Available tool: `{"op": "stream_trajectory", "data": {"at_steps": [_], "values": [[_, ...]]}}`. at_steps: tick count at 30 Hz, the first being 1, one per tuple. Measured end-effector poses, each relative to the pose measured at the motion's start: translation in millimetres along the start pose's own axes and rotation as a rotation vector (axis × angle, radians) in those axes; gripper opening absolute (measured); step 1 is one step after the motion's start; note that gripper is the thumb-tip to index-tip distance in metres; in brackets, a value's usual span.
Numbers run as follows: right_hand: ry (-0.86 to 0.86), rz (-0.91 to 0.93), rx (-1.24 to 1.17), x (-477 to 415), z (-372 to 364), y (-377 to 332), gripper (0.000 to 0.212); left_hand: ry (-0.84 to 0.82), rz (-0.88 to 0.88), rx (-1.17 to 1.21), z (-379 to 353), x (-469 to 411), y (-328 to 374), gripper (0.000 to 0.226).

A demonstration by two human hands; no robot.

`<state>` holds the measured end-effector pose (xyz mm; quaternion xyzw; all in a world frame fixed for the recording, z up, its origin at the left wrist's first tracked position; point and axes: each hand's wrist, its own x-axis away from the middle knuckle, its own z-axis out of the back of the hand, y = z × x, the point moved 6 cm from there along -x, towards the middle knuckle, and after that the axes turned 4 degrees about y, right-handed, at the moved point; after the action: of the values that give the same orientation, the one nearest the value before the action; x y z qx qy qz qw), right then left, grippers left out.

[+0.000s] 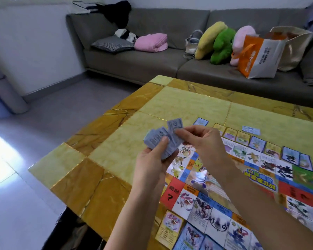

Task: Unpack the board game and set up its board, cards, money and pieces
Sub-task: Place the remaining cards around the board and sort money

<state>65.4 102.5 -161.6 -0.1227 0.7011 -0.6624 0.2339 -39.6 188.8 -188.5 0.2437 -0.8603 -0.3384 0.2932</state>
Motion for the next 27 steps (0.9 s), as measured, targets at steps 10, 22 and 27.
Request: {"op": "stream_trajectory", "data": {"at_steps": [10, 22, 27], "values": [[-0.316, 0.009, 0.667, -87.2, -40.8, 25.2, 0.003, 0.257, 0.083, 0.375, 53.7, -26.7, 29.5, 0.017], [-0.167, -0.347, 0.598, -136.6, -81.2, 89.4, 0.033, 0.256, -0.069, 0.372, 67.6, -24.3, 61.2, 0.019], [-0.052, -0.395, 0.51, -125.7, -84.7, 99.4, 0.014, 0.236, -0.134, 0.355, 66.7, -22.5, 65.7, 0.019]]}}
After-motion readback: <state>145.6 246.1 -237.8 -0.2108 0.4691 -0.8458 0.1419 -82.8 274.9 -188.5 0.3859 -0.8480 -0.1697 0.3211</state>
